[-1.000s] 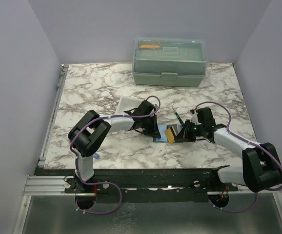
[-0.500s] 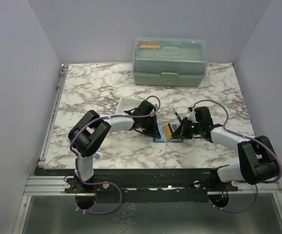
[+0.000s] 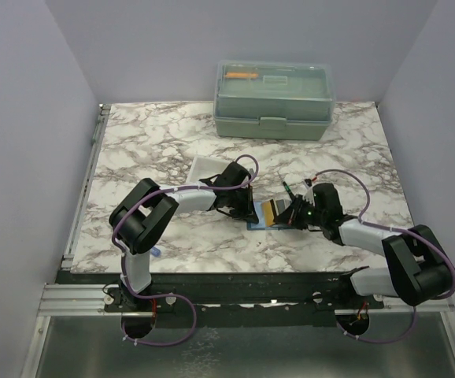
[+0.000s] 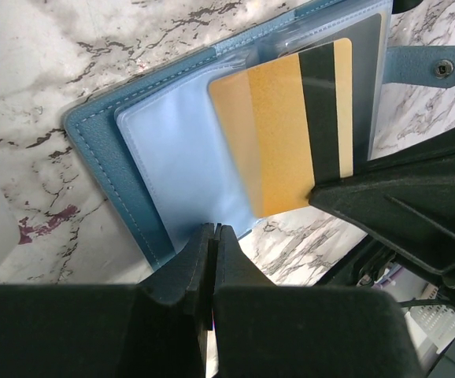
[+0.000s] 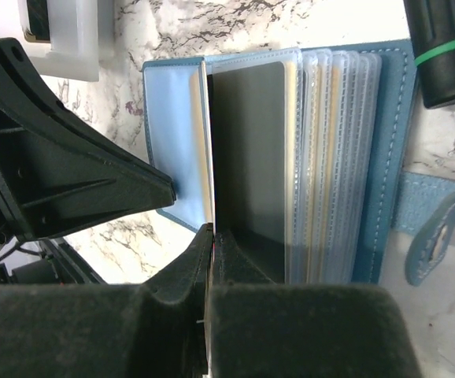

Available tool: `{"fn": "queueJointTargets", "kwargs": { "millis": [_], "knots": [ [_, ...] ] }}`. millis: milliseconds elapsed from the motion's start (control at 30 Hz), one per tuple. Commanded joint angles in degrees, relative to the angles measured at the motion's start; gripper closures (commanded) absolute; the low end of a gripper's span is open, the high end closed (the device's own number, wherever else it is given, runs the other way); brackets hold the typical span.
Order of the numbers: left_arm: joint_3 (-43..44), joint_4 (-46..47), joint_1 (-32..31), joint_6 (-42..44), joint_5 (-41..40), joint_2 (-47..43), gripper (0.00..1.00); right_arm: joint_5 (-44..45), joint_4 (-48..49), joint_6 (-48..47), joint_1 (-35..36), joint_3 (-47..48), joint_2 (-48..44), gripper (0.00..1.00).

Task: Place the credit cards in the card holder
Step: Insert the credit card into the card holder.

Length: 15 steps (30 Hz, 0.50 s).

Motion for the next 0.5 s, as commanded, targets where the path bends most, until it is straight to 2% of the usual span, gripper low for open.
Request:
{"fn": "queueJointTargets", "kwargs": {
  "millis": [0,67,167,333,467],
  "knots": [
    [-0.73,-3.35,-0.49,1.32,-2.82,-1.13,1.00,6.72,3.31,3.99,3.33,-2.05,-1.02,0.98],
    [-0.30,-3.35,-0.48,1.32,-2.60,-1.45,1.00,8.10,2.10,4.59,4.57,-2.11,-2.03,0.93],
    [0.03,-3.55,-0.44,1.61,-2.57,-2.68,0.99,11.25,-7.36,2.64,4.69,0.24,-3.10,0.80],
    [-0.54,-5.79,-0.47,3.73,-4.35,-5.91,0.93,13.50,-21.18,0.83,4.69,4.24,-5.88,0.58],
    [-1.69,-6.66,-0.44,4.31,-5.87,-5.83,0.91,12.81,-25.32,0.82,4.68,6.10,-7.41,0.50]
  ]
}}
